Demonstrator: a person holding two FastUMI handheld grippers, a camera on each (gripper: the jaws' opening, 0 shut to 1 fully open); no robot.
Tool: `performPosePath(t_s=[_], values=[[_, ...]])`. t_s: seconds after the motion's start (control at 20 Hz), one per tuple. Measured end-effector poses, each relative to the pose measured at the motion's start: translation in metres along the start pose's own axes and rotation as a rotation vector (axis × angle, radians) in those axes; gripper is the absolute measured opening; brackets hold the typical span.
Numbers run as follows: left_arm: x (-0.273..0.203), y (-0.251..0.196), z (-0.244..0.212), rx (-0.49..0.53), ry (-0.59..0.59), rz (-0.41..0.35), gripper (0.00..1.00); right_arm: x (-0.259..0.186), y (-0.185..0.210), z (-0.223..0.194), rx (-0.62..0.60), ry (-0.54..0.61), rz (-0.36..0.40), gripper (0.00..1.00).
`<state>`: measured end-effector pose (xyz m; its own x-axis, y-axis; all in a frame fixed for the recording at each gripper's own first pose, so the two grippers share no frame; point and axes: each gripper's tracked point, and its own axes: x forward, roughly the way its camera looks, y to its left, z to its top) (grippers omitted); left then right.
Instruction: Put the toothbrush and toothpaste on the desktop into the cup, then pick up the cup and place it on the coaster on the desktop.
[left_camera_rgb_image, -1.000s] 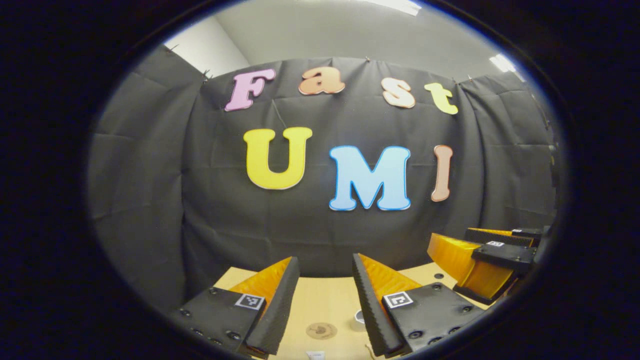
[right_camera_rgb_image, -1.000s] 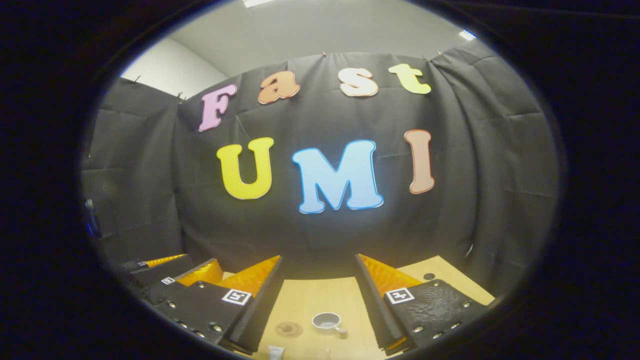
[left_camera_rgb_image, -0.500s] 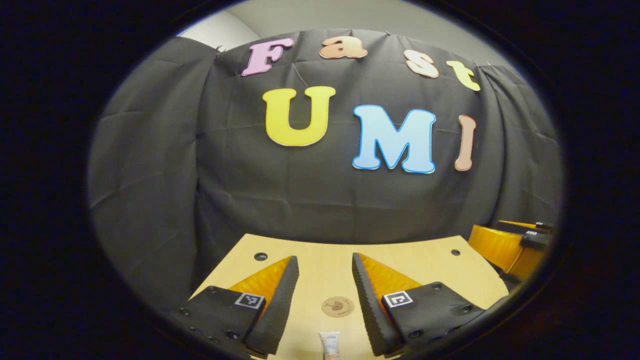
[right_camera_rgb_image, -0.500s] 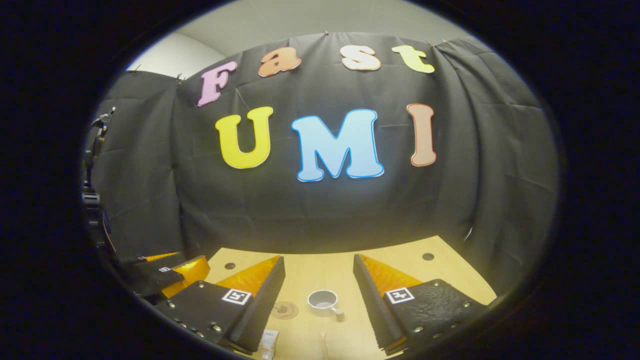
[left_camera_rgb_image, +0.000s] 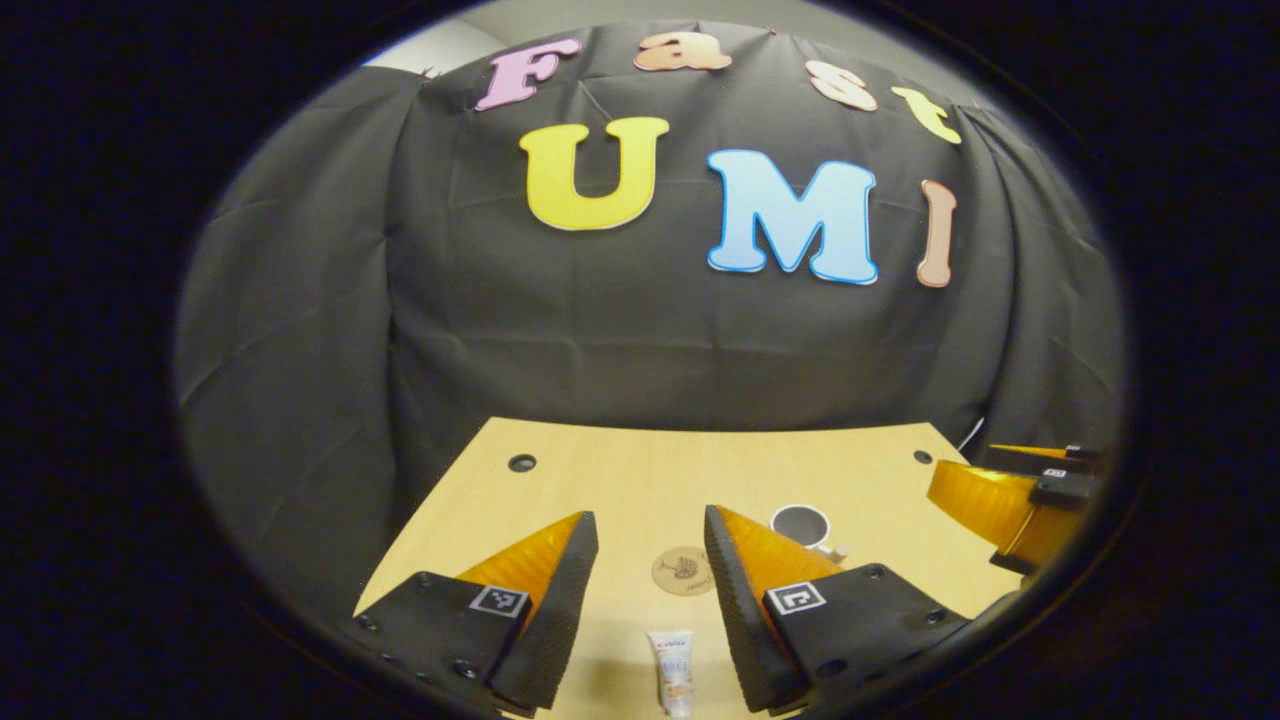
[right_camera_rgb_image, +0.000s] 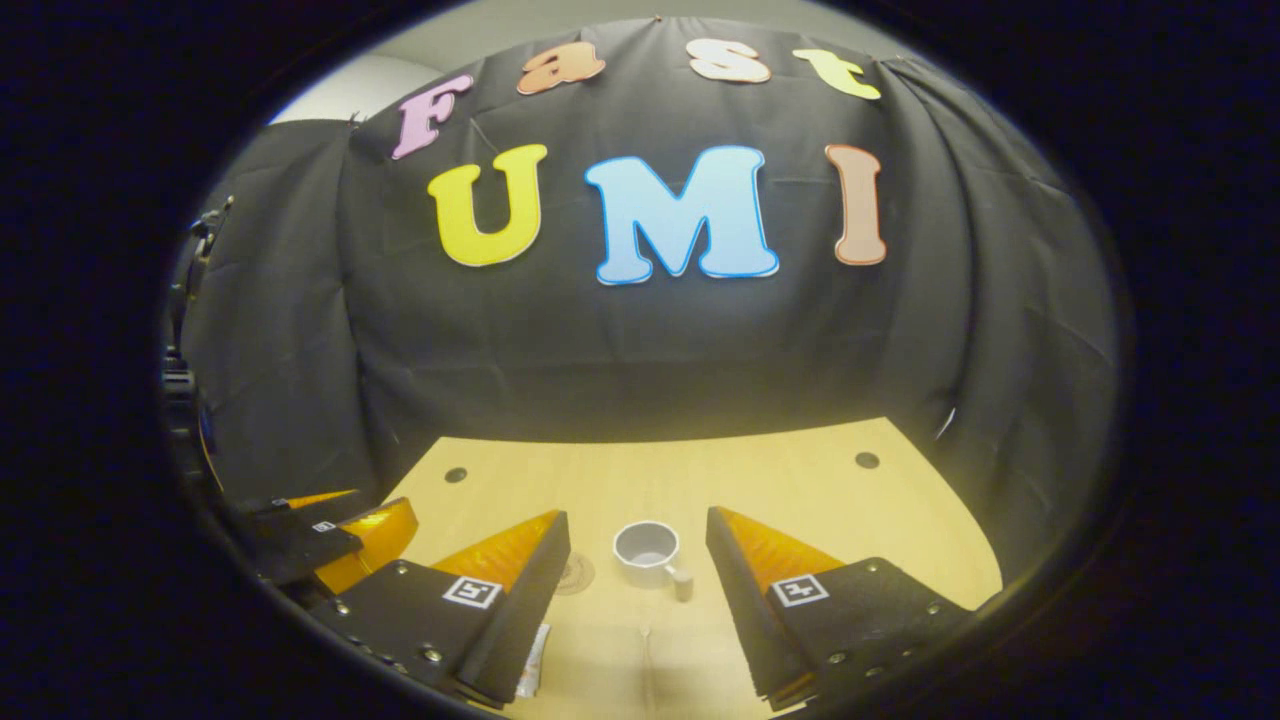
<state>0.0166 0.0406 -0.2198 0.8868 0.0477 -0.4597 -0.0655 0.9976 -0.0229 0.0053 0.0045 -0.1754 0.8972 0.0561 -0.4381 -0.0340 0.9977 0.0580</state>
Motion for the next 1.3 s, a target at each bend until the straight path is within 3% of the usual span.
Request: performPosePath(t_s=[0.2,0.3,0.35,0.55,0.65,1.3], values=[[0.013,-0.004,-0.040,0.013,0.086,-0.004,0.66,0.015,-0.003,-0.044,0.004,0.121,-0.006,0.86],[0.021,-0.006,-0.061,0.016,0.136,-0.011,0.66,0.024,-0.003,-0.067,0.019,0.187,-0.002,0.83],[0.023,-0.007,-0.071,0.017,0.155,-0.014,0.72,0.026,-0.002,-0.076,0.028,0.212,-0.003,0.83],[0.028,-0.012,-0.118,0.036,0.250,-0.026,0.72,0.036,0.001,-0.107,0.033,0.311,-0.002,0.80],[0.032,-0.014,-0.140,0.031,0.302,-0.034,0.72,0.039,0.002,-0.124,0.031,0.352,0.001,0.86],[0.040,-0.012,-0.261,0.030,0.612,-0.033,0.72,0.047,-0.003,-0.236,0.006,0.666,-0.010,0.81]])
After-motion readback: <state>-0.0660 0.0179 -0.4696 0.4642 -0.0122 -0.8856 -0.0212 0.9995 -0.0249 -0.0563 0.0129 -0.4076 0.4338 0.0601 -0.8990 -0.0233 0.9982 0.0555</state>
